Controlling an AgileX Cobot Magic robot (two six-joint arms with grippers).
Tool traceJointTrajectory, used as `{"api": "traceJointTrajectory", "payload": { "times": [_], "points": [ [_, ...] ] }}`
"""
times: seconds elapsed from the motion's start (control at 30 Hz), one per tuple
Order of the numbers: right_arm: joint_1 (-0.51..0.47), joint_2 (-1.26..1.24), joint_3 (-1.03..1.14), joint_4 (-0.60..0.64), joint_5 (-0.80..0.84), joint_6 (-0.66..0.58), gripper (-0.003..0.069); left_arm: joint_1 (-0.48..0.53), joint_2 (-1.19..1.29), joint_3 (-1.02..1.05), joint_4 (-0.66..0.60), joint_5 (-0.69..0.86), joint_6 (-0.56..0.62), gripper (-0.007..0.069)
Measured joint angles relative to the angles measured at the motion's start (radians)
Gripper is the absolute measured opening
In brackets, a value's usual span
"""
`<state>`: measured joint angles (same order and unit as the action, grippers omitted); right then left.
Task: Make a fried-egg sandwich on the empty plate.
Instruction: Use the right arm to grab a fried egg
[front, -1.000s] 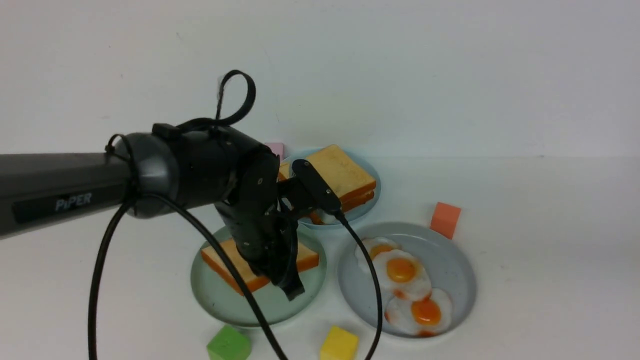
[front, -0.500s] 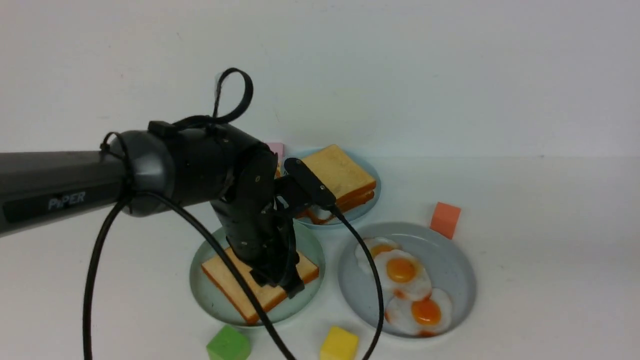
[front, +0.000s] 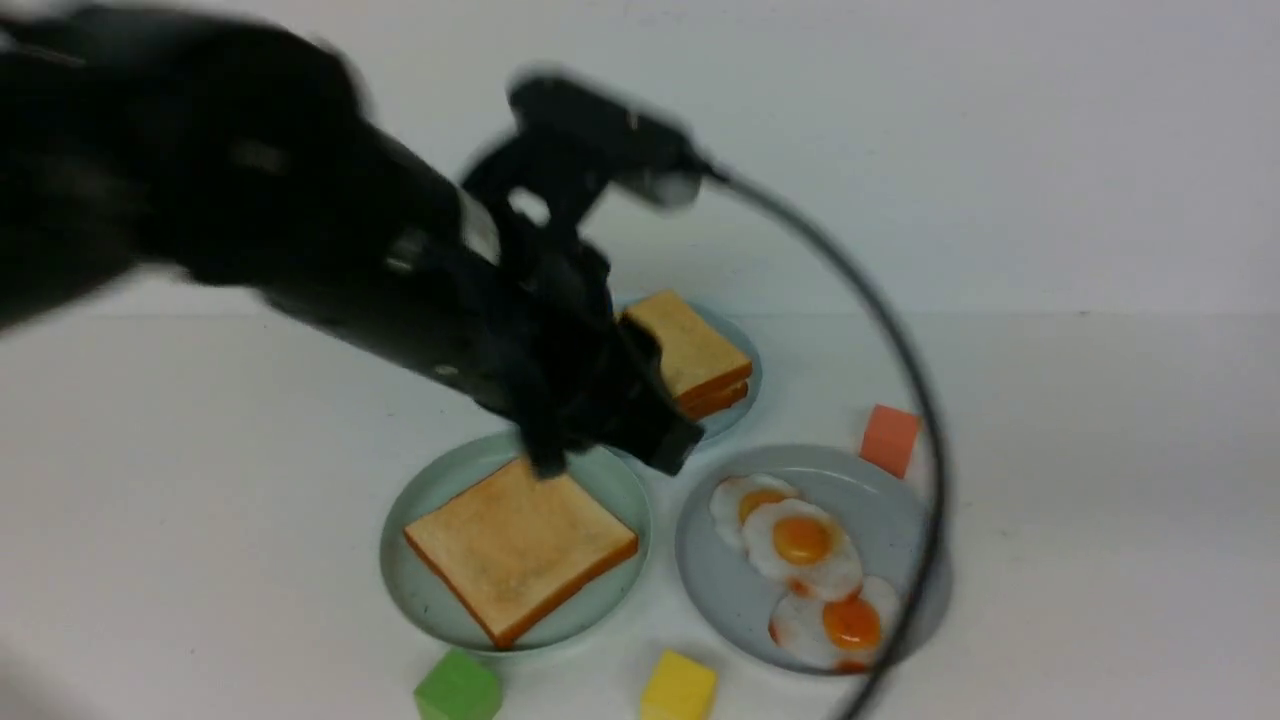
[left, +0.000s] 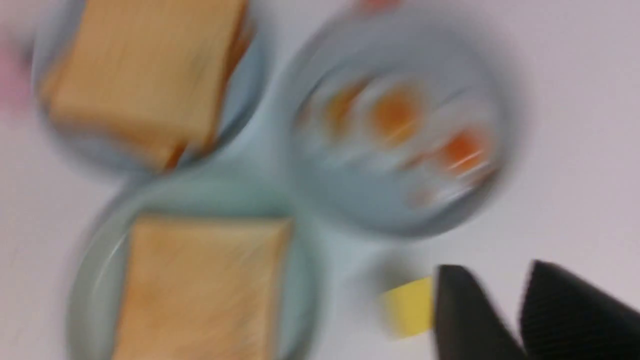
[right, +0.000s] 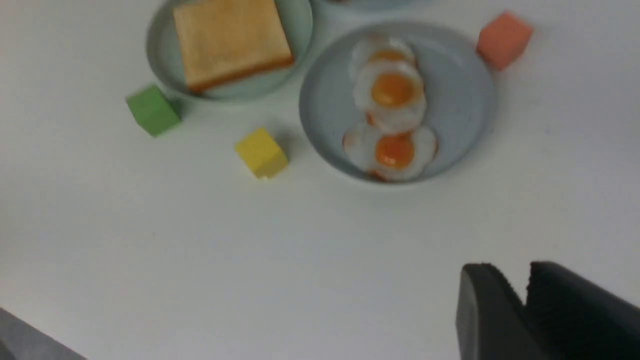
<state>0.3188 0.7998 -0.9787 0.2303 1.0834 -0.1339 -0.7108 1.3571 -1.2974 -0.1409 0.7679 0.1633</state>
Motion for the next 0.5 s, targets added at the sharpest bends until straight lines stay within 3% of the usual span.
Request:
{"api": "traceJointTrajectory", "payload": {
  "times": [0.07,0.27,0.5],
  "points": [
    [0.0,0.129,0.0,0.014,-0.021,0.0,0.0153,-0.07,-0.14,0.044,-0.01,-0.001,-0.009,-0.0011],
    [0.063,0.381,0.0,0.029,-0.101,-0.039,0.0154,-0.149,-0.427,0.257,-0.008,-0.013,-0.112,-0.0013],
    [0.183,0.58,-0.015,-0.092,-0.256,-0.082,0.0188,-0.153,-0.704,0.519,0.147,-0.148,-0.346,-0.0013]
  ]
}}
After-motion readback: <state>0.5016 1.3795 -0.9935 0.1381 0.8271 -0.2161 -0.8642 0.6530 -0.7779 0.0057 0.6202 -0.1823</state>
